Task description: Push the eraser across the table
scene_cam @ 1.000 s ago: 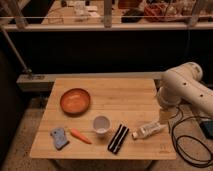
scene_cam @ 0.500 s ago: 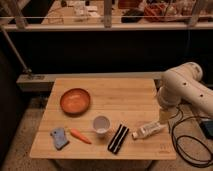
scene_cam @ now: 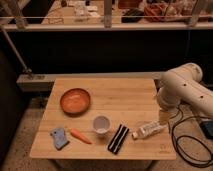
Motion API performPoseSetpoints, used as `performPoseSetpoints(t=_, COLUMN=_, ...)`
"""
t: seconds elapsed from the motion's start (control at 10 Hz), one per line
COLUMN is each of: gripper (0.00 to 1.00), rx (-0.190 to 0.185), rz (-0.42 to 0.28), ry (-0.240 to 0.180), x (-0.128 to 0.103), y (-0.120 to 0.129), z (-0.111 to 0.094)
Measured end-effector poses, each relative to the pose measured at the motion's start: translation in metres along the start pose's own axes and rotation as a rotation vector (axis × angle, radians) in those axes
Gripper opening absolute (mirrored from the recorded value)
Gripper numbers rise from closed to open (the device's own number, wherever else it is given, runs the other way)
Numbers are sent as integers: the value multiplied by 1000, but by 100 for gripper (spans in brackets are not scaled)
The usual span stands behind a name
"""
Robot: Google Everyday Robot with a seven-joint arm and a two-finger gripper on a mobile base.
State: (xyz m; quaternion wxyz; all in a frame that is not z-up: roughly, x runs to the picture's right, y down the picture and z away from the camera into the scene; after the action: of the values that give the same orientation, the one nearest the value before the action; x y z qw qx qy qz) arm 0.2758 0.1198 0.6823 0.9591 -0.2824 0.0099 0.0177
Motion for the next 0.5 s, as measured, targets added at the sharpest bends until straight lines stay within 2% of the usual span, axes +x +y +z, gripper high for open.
performPoseSetpoints(t=0.2, gripper=80, rx=-2, rz=-9, ry=-19, x=-7, y=18, z=3)
performPoseSetpoints(t=0.5, gripper=80, rx=-10, rz=-29, ry=-39, x=-14, y=23, z=7)
